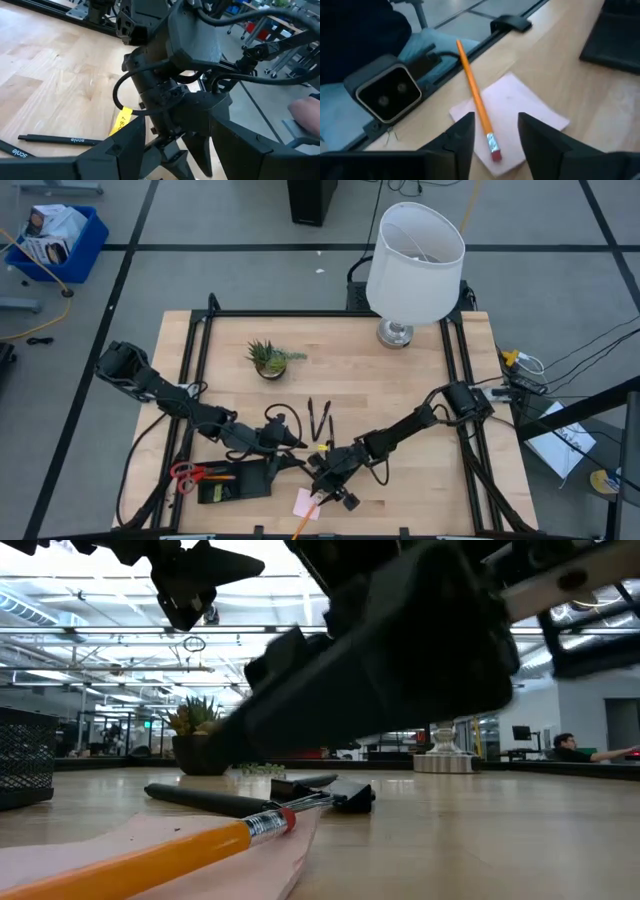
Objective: Pick and place office supplies into organizer
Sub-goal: Put the pencil into the top left section of the desk organizer
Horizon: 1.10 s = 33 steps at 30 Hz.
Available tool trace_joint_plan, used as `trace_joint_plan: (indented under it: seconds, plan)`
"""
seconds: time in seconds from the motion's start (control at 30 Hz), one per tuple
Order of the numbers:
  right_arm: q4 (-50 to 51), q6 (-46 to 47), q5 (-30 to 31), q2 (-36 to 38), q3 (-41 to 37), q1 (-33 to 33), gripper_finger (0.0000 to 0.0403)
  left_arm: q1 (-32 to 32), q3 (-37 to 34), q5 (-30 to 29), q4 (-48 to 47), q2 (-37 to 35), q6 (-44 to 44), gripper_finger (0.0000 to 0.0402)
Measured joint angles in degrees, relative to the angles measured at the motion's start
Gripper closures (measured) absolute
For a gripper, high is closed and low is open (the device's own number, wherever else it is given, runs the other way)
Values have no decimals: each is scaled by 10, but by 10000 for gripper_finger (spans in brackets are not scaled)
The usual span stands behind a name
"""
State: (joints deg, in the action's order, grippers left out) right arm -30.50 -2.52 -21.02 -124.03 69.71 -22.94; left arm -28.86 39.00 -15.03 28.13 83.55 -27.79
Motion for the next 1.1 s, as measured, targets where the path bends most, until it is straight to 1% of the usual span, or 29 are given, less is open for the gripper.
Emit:
trace_joint_plan:
  seconds: [0.13, 0.23, 0.3, 0.4, 0.6, 0.87, 1.1]
  plan:
    - [-6, -16, 0, 2, 0, -2, 222, -7, 0, 0, 5, 0, 3, 179]
    - [-9, -29, 3, 1, 0, -8, 216, -11, 0, 0, 12, 0, 4, 179]
    - [-9, -40, 24, 1, 0, -13, 217, -14, 0, 0, 17, 0, 7, 178]
    - [-4, -59, 47, 1, 0, -19, 223, -16, 0, 0, 22, 0, 7, 178]
    - [-6, -57, 47, -6, 0, -19, 241, -16, 0, 0, 20, 0, 9, 179]
    - [-22, -54, 46, -37, 0, -19, 242, -17, 0, 0, 20, 0, 11, 178]
    - [-28, -59, 44, -44, 0, -17, 259, -17, 0, 0, 20, 0, 11, 178]
